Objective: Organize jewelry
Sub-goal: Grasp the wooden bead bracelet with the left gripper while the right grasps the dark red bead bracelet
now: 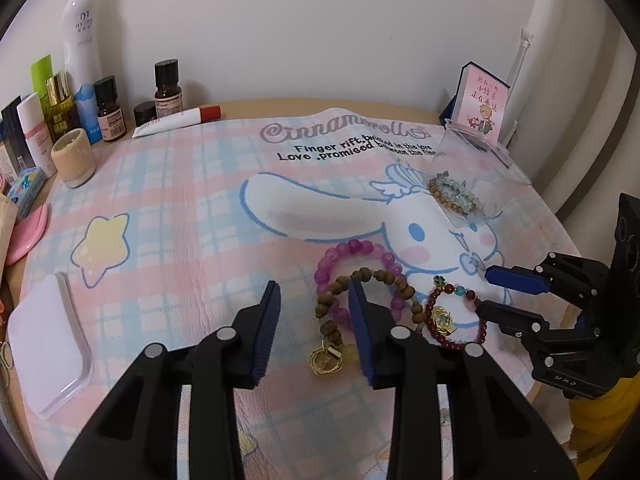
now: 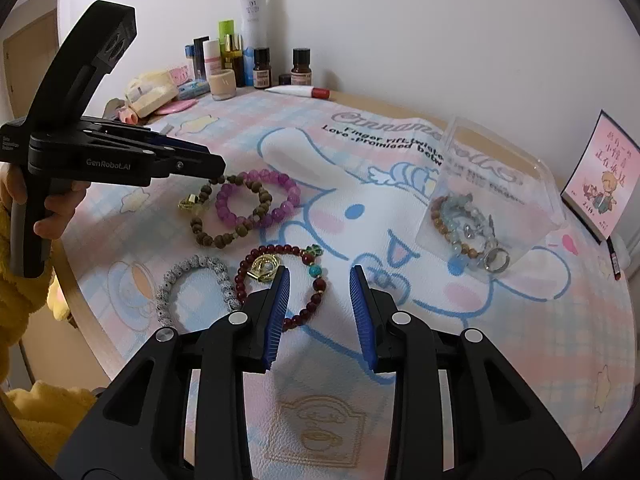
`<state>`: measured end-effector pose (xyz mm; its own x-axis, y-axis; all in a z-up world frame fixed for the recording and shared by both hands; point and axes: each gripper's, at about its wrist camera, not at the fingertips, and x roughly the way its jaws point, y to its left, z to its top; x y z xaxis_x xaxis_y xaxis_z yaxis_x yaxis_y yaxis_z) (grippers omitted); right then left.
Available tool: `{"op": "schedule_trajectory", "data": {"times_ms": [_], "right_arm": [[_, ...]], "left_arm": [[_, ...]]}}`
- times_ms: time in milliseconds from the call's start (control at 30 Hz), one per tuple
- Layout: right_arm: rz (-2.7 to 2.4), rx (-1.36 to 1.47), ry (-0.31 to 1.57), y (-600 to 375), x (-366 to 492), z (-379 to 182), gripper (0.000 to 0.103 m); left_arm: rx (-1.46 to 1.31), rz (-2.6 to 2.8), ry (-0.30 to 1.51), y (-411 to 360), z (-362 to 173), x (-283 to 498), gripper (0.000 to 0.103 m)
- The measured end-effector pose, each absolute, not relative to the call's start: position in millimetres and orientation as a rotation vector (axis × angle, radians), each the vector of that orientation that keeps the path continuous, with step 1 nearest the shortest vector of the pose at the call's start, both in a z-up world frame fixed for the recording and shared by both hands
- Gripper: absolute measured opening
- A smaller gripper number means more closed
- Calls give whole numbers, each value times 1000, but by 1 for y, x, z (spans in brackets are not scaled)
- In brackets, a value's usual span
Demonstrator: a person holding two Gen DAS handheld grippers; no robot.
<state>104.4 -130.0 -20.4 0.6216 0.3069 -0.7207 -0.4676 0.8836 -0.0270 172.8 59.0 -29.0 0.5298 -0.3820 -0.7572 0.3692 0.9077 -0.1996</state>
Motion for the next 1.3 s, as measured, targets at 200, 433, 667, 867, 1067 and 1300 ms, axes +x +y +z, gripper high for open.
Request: {"op": "schedule_trajectory", "data": {"times_ms": [200, 433, 667, 867, 1067, 1300], "right_arm": [[444, -207, 797, -133, 107, -23, 29], [422, -236, 802, -128, 110, -24, 22], [396, -288, 789, -124, 110, -26, 14], [409, -302, 786, -122, 110, -26, 7], [440, -256, 765, -126, 109, -17, 7], [453, -244, 692, -127, 99, 11, 7]], "left_arm": [[-21, -458, 924, 58, -35, 174, 27], [-2, -460, 930, 56, -39, 175, 18], [20, -467, 922, 52, -40, 173, 11], [12, -452, 912, 54, -39, 175, 10], [-8, -454, 882, 58, -30, 173, 10], [-34, -482, 837, 59, -10, 170, 10]]}}
